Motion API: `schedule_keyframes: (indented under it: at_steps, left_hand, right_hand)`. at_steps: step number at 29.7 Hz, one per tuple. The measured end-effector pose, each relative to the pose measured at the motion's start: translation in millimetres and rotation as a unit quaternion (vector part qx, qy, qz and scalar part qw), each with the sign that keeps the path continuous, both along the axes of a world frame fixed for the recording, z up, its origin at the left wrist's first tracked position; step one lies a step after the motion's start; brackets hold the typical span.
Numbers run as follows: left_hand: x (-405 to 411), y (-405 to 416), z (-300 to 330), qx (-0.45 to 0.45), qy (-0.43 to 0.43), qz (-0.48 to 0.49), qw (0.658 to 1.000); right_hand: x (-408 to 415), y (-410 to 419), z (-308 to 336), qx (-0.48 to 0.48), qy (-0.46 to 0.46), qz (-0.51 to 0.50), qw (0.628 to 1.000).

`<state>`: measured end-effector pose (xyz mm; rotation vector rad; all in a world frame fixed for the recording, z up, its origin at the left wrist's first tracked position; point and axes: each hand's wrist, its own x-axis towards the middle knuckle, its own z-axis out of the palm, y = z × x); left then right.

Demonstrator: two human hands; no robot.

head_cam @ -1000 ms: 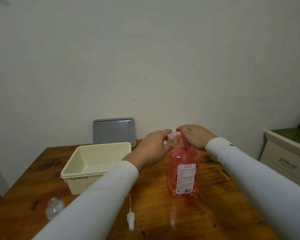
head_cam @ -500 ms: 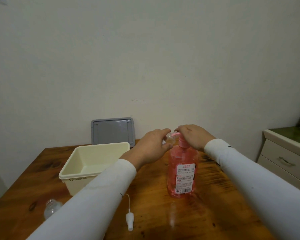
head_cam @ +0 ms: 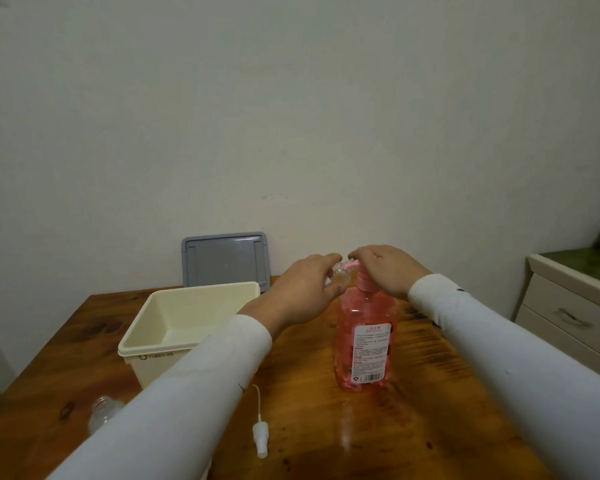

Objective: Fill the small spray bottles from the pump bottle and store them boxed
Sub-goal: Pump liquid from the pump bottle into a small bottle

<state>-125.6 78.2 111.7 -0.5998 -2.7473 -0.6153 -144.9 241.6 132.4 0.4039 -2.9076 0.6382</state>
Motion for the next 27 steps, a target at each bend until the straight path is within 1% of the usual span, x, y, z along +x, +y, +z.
schedule_keyframes:
  at_steps: [8,11,17,23,27]
  left_hand:
    - [1,1,12,0.000,0.015,0.000,1.000]
    - [2,1,7,0.007,0.005,0.003,1.000]
    - [1,1,1,-0.009,-0.014,0.006,1.000]
    - [2,0,16,-0.010,0.012,-0.001,1.000]
    - [5,2,9,-0.014,0.003,-0.002,1.000]
  right_hand:
    - [0,1,16,0.002,0.004,-0.004,1.000]
    - [-2,1,9,-0.003,0.009,-0.002,1.000]
    - [-3,1,1,0.003,-0.015,-0.006,1.000]
    - [-3,4,16,0.000,-0.004,0.000,1.000]
    - [-3,3,5,-0.020,-0.001,0.001,1.000]
